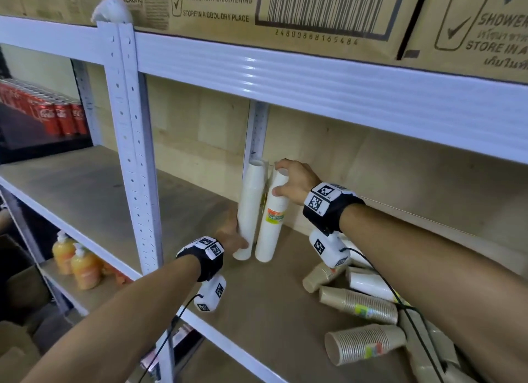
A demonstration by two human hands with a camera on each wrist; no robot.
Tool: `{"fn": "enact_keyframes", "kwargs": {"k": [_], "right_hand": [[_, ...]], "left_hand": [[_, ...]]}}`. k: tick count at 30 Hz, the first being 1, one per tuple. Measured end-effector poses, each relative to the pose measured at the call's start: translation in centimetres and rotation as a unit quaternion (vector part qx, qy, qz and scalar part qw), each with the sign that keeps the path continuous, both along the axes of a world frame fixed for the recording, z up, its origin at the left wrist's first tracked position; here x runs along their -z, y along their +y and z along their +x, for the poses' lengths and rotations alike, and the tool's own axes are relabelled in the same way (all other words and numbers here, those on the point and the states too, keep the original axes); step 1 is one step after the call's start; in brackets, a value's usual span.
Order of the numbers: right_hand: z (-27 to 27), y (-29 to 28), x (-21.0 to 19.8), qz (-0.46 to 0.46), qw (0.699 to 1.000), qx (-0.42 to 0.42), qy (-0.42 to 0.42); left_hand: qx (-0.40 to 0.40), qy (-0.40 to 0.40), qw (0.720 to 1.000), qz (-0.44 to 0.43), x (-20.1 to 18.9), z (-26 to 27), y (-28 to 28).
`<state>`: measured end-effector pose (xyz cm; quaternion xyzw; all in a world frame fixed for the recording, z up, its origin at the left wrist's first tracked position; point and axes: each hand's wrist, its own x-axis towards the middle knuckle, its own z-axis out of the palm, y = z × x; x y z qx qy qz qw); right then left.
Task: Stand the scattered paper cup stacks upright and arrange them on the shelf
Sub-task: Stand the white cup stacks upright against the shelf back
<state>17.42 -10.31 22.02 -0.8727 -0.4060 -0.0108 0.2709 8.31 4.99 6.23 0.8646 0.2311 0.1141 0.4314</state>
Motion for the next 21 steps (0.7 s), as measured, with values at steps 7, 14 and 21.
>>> {"fn": "enact_keyframes", "kwargs": {"k": [7, 14, 21], "right_hand": [[0.7, 0.5, 1.5, -0.006, 1.0, -0.002, -0.001], [1.0, 0.4, 1.0, -0.009, 1.0, -0.002, -0.03], [1.0, 0.5, -0.3, -0.021, 0.999, -0.008, -0.043]], "left_hand": [[0.02, -0.011, 0.999, 0.024, 1.1, 0.6, -0.3], [0.019, -0.021, 1.0, 0.0, -0.1, 0.2, -0.3], [-0.026, -0.127, 0.991, 0.025, -8.6, -0.3, 0.8]]}}
